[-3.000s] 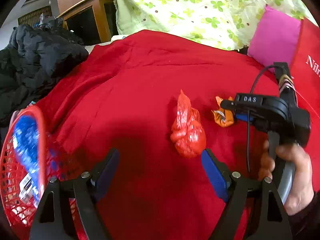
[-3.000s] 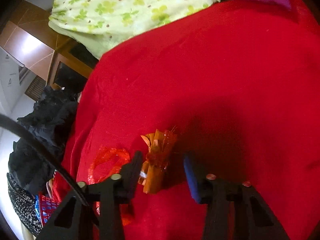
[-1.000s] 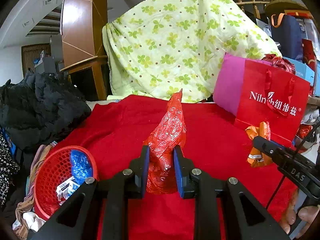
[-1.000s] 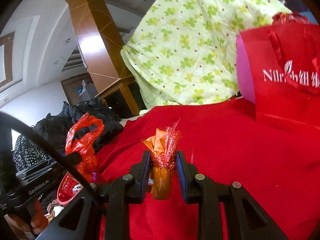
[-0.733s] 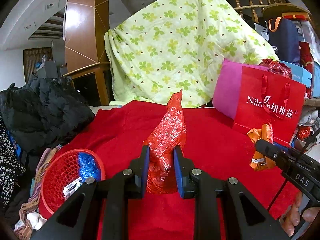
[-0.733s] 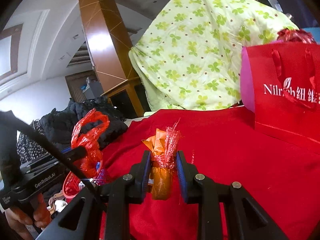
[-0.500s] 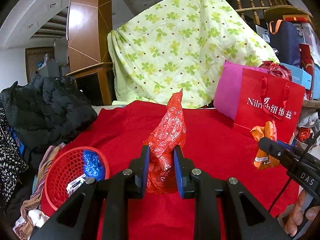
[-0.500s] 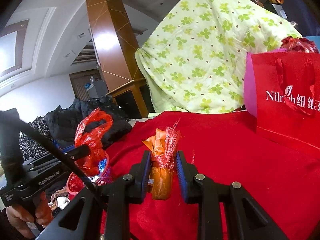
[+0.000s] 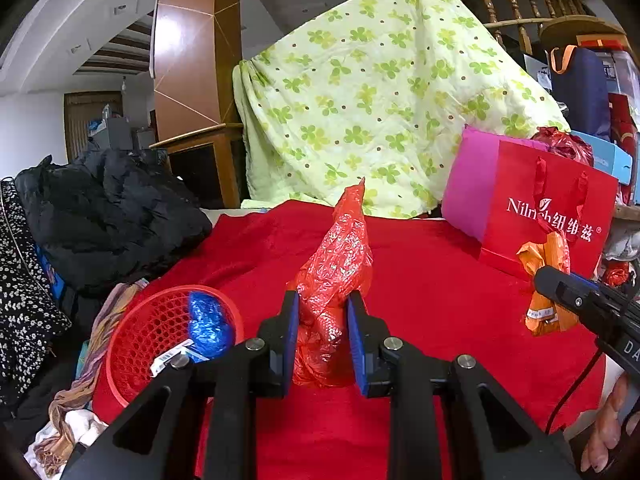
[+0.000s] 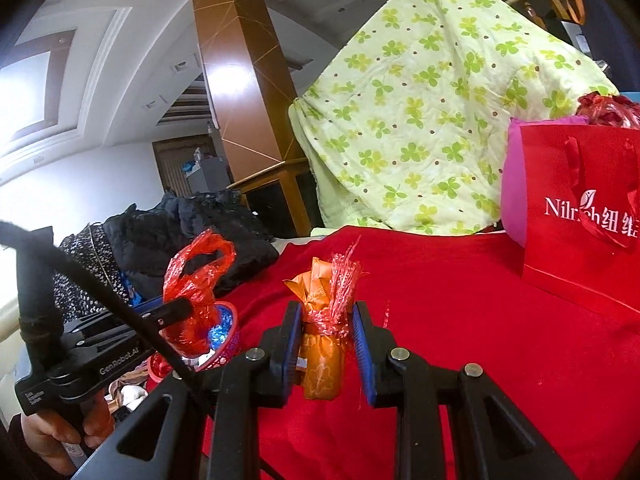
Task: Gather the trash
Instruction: 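Carry the red wrapper and orange wrapper over the red basket with both tools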
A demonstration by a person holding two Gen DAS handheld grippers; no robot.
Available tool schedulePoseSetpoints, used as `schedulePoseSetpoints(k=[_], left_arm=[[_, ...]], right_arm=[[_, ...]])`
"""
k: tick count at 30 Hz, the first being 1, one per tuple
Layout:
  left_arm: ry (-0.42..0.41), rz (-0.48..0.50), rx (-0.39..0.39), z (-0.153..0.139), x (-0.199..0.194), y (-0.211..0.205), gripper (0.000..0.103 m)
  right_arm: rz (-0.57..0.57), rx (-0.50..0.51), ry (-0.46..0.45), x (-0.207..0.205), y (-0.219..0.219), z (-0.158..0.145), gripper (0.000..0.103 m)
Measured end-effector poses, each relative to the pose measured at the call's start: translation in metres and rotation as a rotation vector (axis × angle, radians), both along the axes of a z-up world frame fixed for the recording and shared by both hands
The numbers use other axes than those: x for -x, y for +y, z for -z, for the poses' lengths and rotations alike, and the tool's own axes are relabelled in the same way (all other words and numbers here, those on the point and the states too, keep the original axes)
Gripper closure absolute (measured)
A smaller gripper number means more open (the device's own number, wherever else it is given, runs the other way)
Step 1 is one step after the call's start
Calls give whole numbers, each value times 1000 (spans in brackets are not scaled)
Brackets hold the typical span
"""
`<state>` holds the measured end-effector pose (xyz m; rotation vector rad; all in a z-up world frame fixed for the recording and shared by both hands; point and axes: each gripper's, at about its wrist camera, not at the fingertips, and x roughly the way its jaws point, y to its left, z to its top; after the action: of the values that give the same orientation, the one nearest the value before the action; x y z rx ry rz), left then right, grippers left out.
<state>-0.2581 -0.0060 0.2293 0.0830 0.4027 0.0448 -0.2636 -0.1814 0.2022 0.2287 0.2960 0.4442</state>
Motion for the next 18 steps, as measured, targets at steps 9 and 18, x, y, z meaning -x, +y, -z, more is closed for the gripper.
schedulePoseSetpoints(k=[9, 18], left_arm=[[-17, -26, -1, -1, 8, 13, 78], [-24, -48, 13, -1, 13, 25, 78]], right_arm=[[-51, 7, -26, 8, 17, -4, 76], [-96, 16, -30, 12, 32, -5, 76]])
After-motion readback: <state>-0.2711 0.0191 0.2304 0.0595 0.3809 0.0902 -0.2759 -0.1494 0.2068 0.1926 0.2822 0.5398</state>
